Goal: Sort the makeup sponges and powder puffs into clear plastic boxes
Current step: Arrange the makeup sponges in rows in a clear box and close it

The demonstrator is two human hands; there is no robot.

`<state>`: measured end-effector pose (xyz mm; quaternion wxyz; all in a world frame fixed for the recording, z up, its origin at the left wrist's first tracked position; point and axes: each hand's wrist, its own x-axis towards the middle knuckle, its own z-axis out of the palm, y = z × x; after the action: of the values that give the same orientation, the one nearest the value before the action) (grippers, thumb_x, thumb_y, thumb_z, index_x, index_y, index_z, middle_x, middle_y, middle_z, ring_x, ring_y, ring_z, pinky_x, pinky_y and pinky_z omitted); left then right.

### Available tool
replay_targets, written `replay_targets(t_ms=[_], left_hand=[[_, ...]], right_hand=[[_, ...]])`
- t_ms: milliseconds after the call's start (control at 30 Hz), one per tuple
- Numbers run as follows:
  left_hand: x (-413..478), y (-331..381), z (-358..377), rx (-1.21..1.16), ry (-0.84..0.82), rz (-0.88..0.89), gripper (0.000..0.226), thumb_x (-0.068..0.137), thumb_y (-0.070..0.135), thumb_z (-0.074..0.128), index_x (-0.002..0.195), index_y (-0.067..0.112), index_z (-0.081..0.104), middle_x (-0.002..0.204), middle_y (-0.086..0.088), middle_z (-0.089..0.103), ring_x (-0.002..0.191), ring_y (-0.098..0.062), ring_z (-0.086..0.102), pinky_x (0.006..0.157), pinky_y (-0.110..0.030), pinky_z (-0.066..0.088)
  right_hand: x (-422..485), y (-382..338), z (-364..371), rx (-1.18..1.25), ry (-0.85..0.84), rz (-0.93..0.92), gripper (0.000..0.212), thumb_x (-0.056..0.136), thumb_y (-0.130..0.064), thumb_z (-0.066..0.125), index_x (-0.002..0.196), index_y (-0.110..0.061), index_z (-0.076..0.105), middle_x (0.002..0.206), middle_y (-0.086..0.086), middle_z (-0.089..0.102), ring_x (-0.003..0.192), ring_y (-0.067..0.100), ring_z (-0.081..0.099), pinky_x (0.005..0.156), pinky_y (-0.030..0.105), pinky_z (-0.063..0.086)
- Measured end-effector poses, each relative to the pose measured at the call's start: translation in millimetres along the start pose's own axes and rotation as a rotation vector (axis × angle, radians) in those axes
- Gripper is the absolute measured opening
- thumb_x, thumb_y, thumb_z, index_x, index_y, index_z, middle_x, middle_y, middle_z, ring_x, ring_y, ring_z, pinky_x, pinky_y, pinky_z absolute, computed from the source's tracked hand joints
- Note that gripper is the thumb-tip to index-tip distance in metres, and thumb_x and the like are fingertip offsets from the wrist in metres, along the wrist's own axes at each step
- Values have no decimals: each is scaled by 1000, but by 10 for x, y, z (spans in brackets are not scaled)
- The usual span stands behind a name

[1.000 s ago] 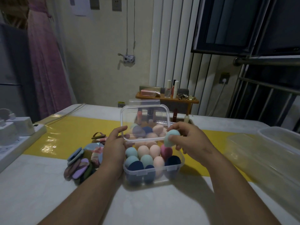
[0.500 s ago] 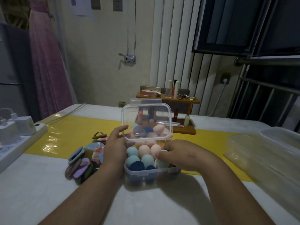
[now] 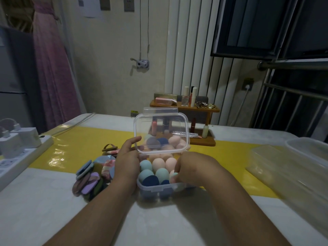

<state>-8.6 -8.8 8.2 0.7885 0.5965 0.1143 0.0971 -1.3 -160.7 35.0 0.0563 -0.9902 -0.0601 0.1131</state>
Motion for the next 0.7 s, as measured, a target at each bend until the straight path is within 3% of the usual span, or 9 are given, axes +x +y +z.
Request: replay_targets(t_ms=[167,300,367,433,500,567,700], left_hand=[[-2,2,9,-9,4,2,58,89,-11,34,119,30,63,100,4,62,82,-19,64,45,-20,52],[-3,0,-1,-31,-6,-1,57,90,-11,34,121,28,63,101,1,64,82,-20,65,45,-21,52],[23,-22,-11,-32,-2,-1,58,89,-11,34,120,28,64,105,-3,65,83,-21,66,47,-22,52],[39,-35,-16,-32,3,2,58,89,-10,34,120,29,64,108,-4,66,85,-22,66,50,-24,53],[41,-32,-12,-35,8,-1,58,89,-10,34,119,29,64,107,-3,65,86,-23,66,52,-25,53],[29,-24,-2,-25,10,0,57,89,-10,35,118,29,64,104,0,63,85,-21,64,49,-23,52],[25,-16,-6,-25,7,5,58,88,-11,35,119,28,64,105,-2,64,84,-22,65,44,-21,51]], right_hand=[[-3,-17,14,-29,4,-47,30,88,-29,72,116,-18,70,104,5,68,95,21,62,88,35,56],[-68,71,1,106,-1,-128,32,91,-40,67,113,-17,70,96,-1,65,85,14,58,70,25,49],[-79,95,-18,253,-21,-119,23,97,-42,58,109,-24,65,91,-5,57,78,8,51,63,22,40],[-32,97,-7,243,-30,-96,20,97,-34,58,105,-17,64,100,-1,63,83,11,55,69,25,47],[29,79,3,135,-52,-66,26,94,-24,64,117,-12,69,114,5,67,97,20,60,86,32,53],[46,50,-12,91,-74,-36,30,92,-20,66,121,-13,68,117,8,66,105,24,60,94,35,53],[126,-17,-14,41,-64,42,31,88,-18,69,119,-11,67,106,8,62,92,25,57,79,32,49]])
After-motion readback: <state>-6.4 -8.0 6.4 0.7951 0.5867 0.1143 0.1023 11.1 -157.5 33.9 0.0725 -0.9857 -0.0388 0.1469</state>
